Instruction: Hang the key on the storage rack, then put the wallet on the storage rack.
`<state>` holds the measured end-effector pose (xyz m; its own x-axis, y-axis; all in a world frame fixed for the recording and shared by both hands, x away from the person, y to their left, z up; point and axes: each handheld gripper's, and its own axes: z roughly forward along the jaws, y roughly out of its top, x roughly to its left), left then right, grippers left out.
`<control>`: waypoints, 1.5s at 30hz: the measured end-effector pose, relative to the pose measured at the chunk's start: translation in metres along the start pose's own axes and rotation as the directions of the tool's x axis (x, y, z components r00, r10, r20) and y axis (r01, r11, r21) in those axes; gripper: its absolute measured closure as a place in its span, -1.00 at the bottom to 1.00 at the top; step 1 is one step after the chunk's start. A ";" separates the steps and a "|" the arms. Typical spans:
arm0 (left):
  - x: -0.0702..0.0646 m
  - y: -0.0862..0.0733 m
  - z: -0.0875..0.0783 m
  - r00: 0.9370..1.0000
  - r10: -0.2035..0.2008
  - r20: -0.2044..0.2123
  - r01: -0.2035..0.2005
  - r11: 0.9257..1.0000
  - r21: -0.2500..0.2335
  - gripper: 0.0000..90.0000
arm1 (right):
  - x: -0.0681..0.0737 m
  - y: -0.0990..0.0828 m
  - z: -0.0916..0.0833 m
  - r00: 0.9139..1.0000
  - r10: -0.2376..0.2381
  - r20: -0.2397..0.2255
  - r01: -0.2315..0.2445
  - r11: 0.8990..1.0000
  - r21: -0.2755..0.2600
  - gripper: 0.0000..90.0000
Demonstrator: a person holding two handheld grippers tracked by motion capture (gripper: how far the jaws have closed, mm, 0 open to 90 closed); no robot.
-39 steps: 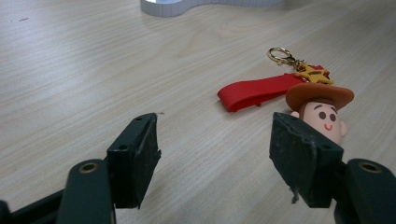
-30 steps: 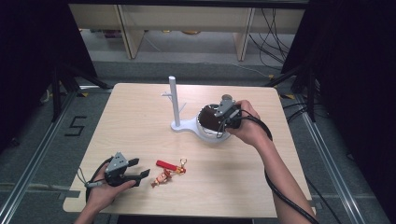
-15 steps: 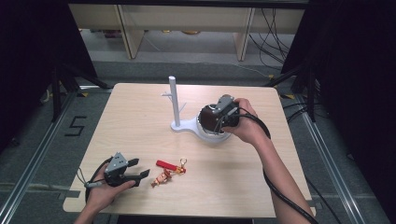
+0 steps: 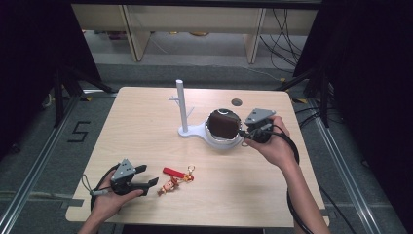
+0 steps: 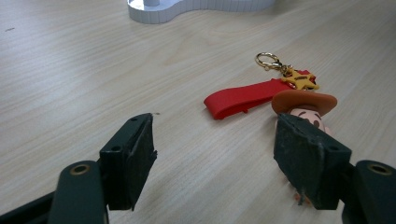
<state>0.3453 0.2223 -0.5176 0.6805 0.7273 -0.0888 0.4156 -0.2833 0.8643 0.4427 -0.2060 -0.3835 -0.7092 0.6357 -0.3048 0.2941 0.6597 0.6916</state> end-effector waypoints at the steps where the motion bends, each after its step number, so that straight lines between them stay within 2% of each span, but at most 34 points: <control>1: -0.001 0.001 0.000 1.000 -0.004 0.000 0.004 1.000 0.000 -0.37 | 0.000 -0.005 -0.003 1.000 0.013 0.004 -0.013 1.000 -0.007 0.46; 2: -0.001 0.001 0.001 1.000 -0.010 0.004 0.011 1.000 -0.007 -0.37 | 0.001 -0.010 -0.005 1.000 0.027 0.006 -0.027 1.000 -0.013 0.53; 4: -0.001 0.002 0.001 1.000 0.002 0.007 -0.002 1.000 -0.006 -0.38 | 0.004 -0.018 -0.010 0.998 0.063 0.005 -0.063 0.998 -0.011 0.64; 8: -0.002 0.003 0.002 1.000 0.001 0.007 -0.001 1.000 -0.011 -0.38 | 0.011 -0.032 -0.014 0.996 0.089 0.005 -0.089 0.996 0.009 0.73; 12: -0.003 0.005 0.001 1.000 0.010 0.007 -0.010 1.000 -0.012 -0.37 | 0.019 -0.045 -0.013 0.992 0.125 0.002 -0.125 0.991 0.041 0.73; 16: -0.004 0.008 0.000 1.000 0.027 0.005 -0.027 1.000 -0.003 -0.35 | 0.023 -0.056 -0.007 0.987 0.161 -0.007 -0.160 0.984 0.075 0.61; 17: -0.004 0.009 0.000 0.999 0.034 0.013 -0.034 0.999 0.001 -0.34 | 0.026 -0.058 -0.008 0.979 0.204 -0.012 -0.202 0.974 0.101 0.58; 18: -0.005 0.011 0.000 0.999 0.033 0.014 -0.033 0.999 0.003 -0.33 | 0.026 -0.061 -0.006 0.979 0.202 -0.011 -0.200 0.975 0.101 0.55; 20: -0.006 0.015 0.000 0.999 0.047 0.014 -0.047 0.999 0.016 -0.31 | 0.027 -0.067 -0.003 0.974 0.226 -0.018 -0.223 0.968 0.111 0.49; 21: -0.006 0.017 0.001 0.998 0.054 0.024 -0.054 0.998 0.025 -0.30 | 0.028 -0.070 -0.001 0.971 0.239 -0.015 -0.236 0.966 0.106 0.46; 22: -0.007 0.020 0.001 0.998 0.059 0.028 -0.060 0.998 0.036 -0.29 | 0.030 -0.073 -0.001 0.964 0.266 -0.021 -0.262 0.958 0.114 0.43; 23: -0.008 0.022 0.002 0.997 0.069 0.032 -0.070 0.996 0.048 -0.27 | 0.030 -0.077 0.001 0.965 0.263 -0.015 -0.260 0.960 0.108 0.40; 24: -0.010 0.025 0.003 0.996 0.079 0.038 -0.081 0.995 0.062 -0.25 | 0.031 -0.080 0.002 0.957 0.290 -0.012 -0.288 0.952 0.107 0.38; 25: -0.010 0.028 0.004 0.995 0.088 0.052 -0.092 0.993 0.072 -0.23 | 0.032 -0.083 0.004 0.958 0.287 -0.007 -0.285 0.954 0.095 0.36; 27: -0.012 0.036 0.005 0.992 0.107 0.071 -0.113 0.990 0.090 -0.20 | 0.035 -0.088 0.004 0.945 0.327 -0.005 -0.325 0.941 0.097 0.32; 28: -0.012 0.041 0.005 0.988 0.134 0.079 -0.143 0.983 0.118 -0.18 | 0.036 -0.090 0.005 0.948 0.319 -0.004 -0.317 0.944 0.095 0.31; 29: -0.012 0.045 0.005 0.986 0.145 0.081 -0.155 0.980 0.127 -0.16 | 0.037 -0.092 0.006 0.946 0.325 -0.003 -0.324 0.942 0.092 0.30; 30: -0.012 0.050 0.005 0.982 0.163 0.097 -0.177 0.973 0.150 -0.15 | 0.039 -0.093 0.005 0.938 0.347 -0.007 -0.345 0.934 0.094 0.28; 31: -0.013 0.054 0.006 0.981 0.166 0.103 -0.181 0.970 0.159 -0.14 | 0.040 -0.095 0.006 0.939 0.345 -0.009 -0.343 0.935 0.092 0.27; 32: -0.013 0.058 0.006 0.977 0.182 0.112 -0.200 0.962 0.184 -0.12 | 0.042 -0.096 0.005 0.933 0.360 -0.010 -0.358 0.929 0.094 0.26; 33: -0.013 0.062 0.007 0.973 0.194 0.121 -0.216 0.956 0.199 -0.11 | 0.042 -0.099 0.006 0.938 0.347 -0.008 -0.345 0.934 0.088 0.26; 34: -0.014 0.066 0.009 0.968 0.212 0.131 -0.237 0.946 0.222 -0.09 | 0.043 -0.099 0.006 0.932 0.363 -0.016 -0.360 0.928 0.097 0.25; 35: -0.015 0.070 0.010 0.965 0.222 0.143 -0.252 0.937 0.242 -0.08 | 0.043 -0.099 0.006 0.932 0.361 -0.019 -0.357 0.928 0.107 0.25; 36: -0.015 0.073 0.012 0.958 0.240 0.153 -0.274 0.926 0.261 -0.07 | 0.042 -0.100 0.007 0.937 0.349 -0.020 -0.345 0.933 0.102 0.25; 37: -0.016 0.076 0.015 0.951 0.254 0.174 -0.296 0.913 0.282 -0.06 | 0.042 -0.101 0.007 0.936 0.351 -0.022 -0.347 0.932 0.103 0.24; 38: -0.019 0.078 0.018 0.948 0.262 0.181 -0.307 0.903 0.300 -0.05 | 0.042 -0.102 0.007 0.934 0.355 -0.024 -0.351 0.931 0.103 0.23; 39: -0.020 0.080 0.021 0.938 0.285 0.197 -0.337 0.885 0.322 -0.04 | 0.042 -0.101 0.007 0.930 0.366 -0.035 -0.360 0.926 0.115 0.22; 40: -0.023 0.082 0.025 0.934 0.286 0.215 -0.346 0.877 0.335 -0.03 | 0.042 -0.101 0.007 0.926 0.375 -0.041 -0.369 0.922 0.119 0.22; 41: -0.023 0.082 0.025 0.934 0.286 0.215 -0.346 0.877 0.335 -0.02 | 0.042 -0.101 0.007 0.926 0.375 -0.041 -0.369 0.922 0.119 0.22; 42: -0.024 0.085 0.028 0.918 0.309 0.250 -0.385 0.847 0.367 -0.02 | 0.042 -0.102 0.008 0.931 0.362 -0.044 -0.355 0.928 0.111 0.22; 43: -0.029 0.088 0.034 0.913 0.296 0.279 -0.390 0.832 0.395 -0.01 | 0.043 -0.102 0.010 0.930 0.363 -0.052 -0.355 0.927 0.121 0.22; 44: -0.031 0.090 0.037 0.914 0.287 0.287 -0.388 0.827 0.407 0.00 | 0.043 -0.102 0.010 0.932 0.358 -0.059 -0.349 0.929 0.123 0.22; 45: -0.034 0.092 0.040 0.919 0.270 0.287 -0.374 0.829 0.417 0.02 | 0.044 -0.102 0.011 0.928 0.367 -0.066 -0.357 0.926 0.126 0.21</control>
<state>0.3844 0.1467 -0.4552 0.9110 0.4123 0.0095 0.3416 -0.7672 0.5429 0.3882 -0.2411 -0.4745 -0.5923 0.8056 0.0137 0.6060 0.4342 0.6665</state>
